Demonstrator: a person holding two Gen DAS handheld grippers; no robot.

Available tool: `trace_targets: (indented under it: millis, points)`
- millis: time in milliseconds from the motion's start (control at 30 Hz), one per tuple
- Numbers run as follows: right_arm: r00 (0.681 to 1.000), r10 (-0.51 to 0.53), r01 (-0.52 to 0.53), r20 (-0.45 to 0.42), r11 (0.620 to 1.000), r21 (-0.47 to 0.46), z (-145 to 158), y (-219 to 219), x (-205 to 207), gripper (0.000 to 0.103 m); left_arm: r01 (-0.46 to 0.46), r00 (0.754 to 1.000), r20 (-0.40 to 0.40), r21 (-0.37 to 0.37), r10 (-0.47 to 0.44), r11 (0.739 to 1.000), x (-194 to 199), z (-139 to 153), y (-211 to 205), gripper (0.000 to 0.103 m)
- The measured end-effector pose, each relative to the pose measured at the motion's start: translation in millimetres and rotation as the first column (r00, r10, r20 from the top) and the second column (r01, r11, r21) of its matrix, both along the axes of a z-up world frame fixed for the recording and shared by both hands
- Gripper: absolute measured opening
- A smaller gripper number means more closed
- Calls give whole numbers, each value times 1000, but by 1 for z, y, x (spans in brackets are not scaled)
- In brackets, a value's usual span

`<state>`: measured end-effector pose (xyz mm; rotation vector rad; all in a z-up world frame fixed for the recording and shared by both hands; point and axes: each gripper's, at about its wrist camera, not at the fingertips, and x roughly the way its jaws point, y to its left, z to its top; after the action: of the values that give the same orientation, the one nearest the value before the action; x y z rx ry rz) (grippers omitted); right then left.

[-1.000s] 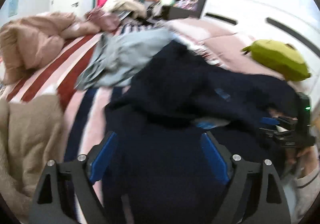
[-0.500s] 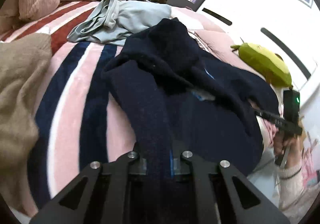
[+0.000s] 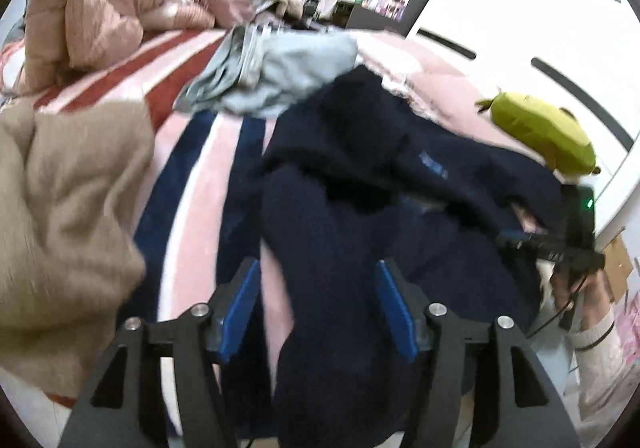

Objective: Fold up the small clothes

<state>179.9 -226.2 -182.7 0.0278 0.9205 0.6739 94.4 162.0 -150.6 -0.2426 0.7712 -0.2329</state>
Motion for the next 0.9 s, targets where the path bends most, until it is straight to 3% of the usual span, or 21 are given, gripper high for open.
trace_targets:
  millis: [233, 367, 533, 667, 800, 833, 900]
  points:
    - [980, -163, 158, 117, 986, 58, 33, -31, -13, 11, 56, 997, 46, 16, -57, 998, 21, 18, -19, 59]
    - [965, -224, 220, 134, 974, 49, 44, -54, -14, 11, 115, 993, 6, -5, -115, 993, 45, 14, -36, 60]
    - [966, -249, 247, 73, 968, 36, 35, -75, -5, 11, 209, 971, -77, -171, -225, 963, 79, -8, -55, 67]
    - [979, -203, 204, -26, 957, 206, 39, -91, -6, 11, 199, 965, -121, -237, -232, 951, 107, -25, -70, 68]
    - [989, -146, 146, -21, 958, 248, 59, -91, -10, 11, 152, 973, -118, -314, -198, 937, 134, -35, -73, 67]
    - [991, -135, 136, -20, 959, 250, 64, -90, -11, 11, 141, 974, -120, -336, -190, 931, 140, -35, -73, 63]
    - [993, -116, 118, -23, 960, 254, 73, -87, -11, 11, 132, 975, -130, -318, -181, 939, 145, -32, -72, 14]
